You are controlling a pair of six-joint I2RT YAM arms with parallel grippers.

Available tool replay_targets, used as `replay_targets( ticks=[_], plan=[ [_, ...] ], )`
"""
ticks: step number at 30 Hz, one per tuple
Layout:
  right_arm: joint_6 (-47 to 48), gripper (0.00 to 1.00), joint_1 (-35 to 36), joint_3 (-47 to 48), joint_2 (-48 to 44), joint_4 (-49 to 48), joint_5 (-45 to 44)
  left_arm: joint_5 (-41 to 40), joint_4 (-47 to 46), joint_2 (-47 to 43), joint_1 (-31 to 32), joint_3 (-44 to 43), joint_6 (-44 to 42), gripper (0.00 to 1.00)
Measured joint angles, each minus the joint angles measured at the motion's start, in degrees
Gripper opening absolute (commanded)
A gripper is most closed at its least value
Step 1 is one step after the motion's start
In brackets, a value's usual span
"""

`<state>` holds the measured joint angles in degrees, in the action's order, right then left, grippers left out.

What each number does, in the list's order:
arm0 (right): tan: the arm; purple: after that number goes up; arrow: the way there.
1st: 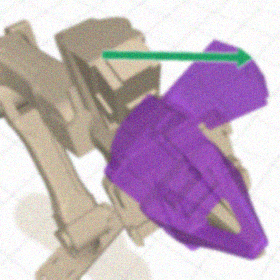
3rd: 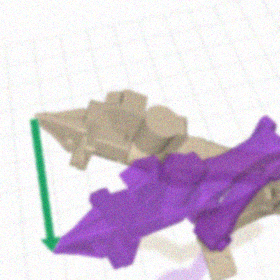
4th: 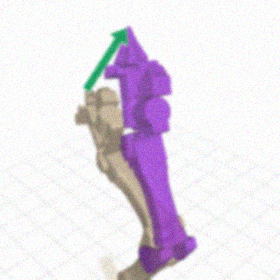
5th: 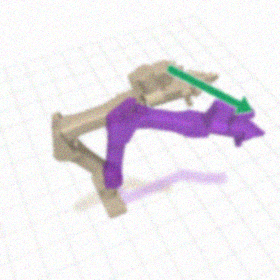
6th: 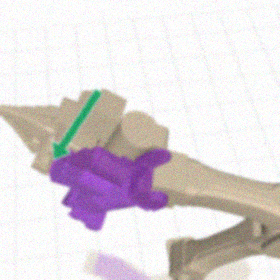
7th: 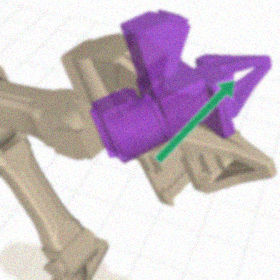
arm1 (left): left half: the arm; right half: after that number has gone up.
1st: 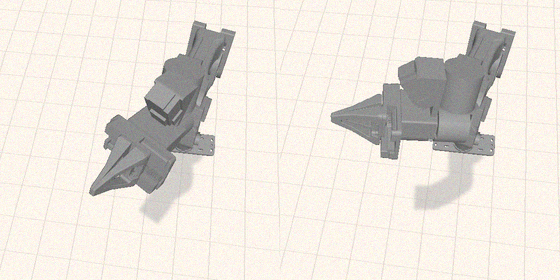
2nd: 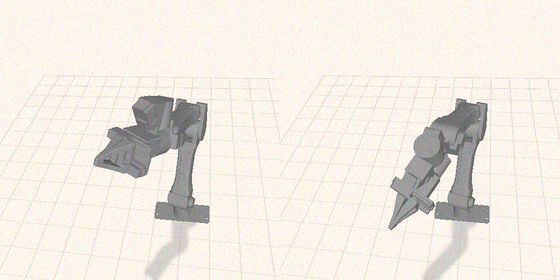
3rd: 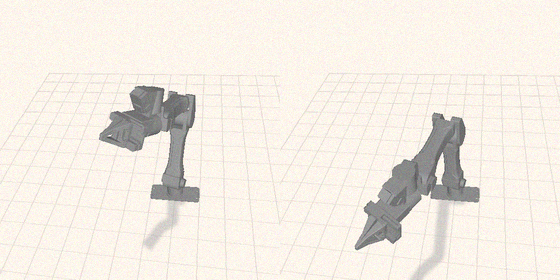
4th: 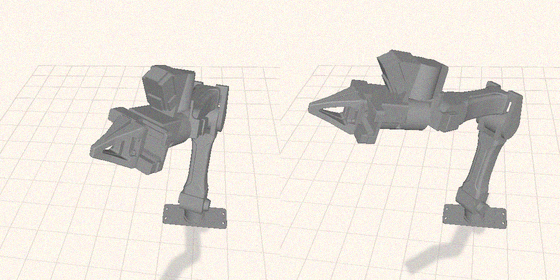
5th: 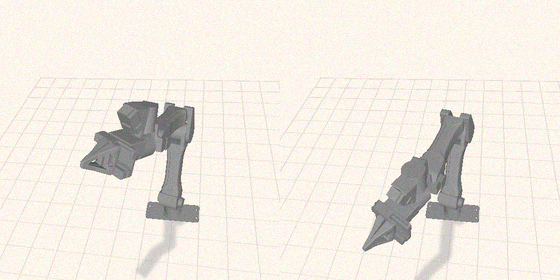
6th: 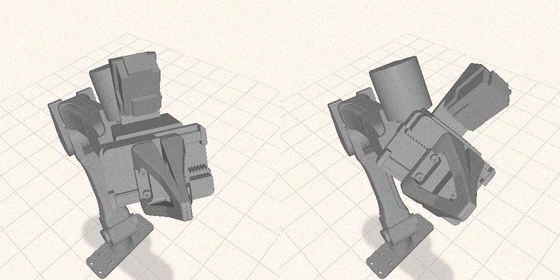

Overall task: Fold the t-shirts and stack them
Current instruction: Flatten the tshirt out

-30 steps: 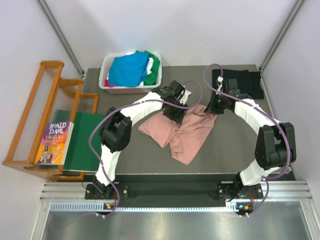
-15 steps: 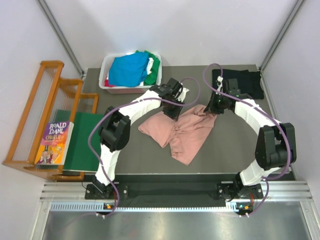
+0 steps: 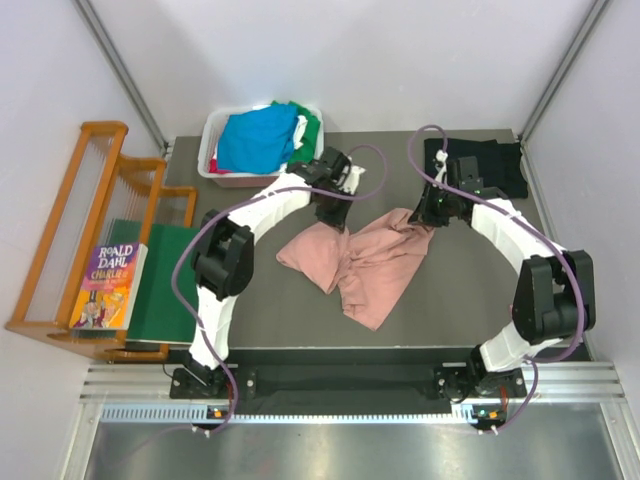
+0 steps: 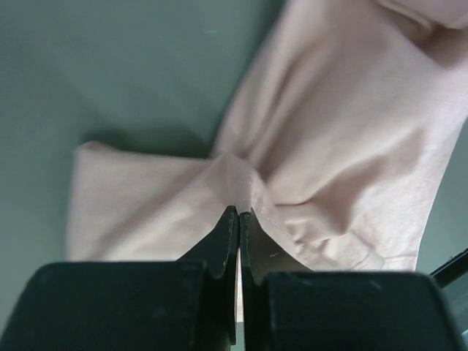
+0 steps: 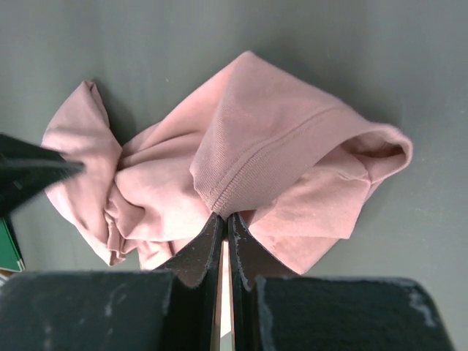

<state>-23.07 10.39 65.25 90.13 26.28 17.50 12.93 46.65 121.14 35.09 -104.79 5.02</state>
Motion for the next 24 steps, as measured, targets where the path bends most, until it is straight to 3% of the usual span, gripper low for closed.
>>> replay_targets(
  ticks=[5,11,18,24],
  plan=[
    [0.15,0.00,0.00,1.33,-3.43,0.94,-1.31,3.23,1.46,-3.93,-9.79,0.00,-1.25,0.00],
    [0.09,0.00,0.00,3.54,-12.44,1.99,-1.97,5.29,3.58,-22.36,-23.10,2.45,-6.40,0.00],
    [-0.04,0.00,0.00,1.03,-33.92,6.43,-1.90,11.58,10.95,-49.31,-20.24,6.08,-13.22,0.00],
    [0.15,0.00,1.25,0.57,-55.15,13.99,-2.78,14.82,23.78,-56.00,-20.46,-0.07,-17.70,0.00]
  ],
)
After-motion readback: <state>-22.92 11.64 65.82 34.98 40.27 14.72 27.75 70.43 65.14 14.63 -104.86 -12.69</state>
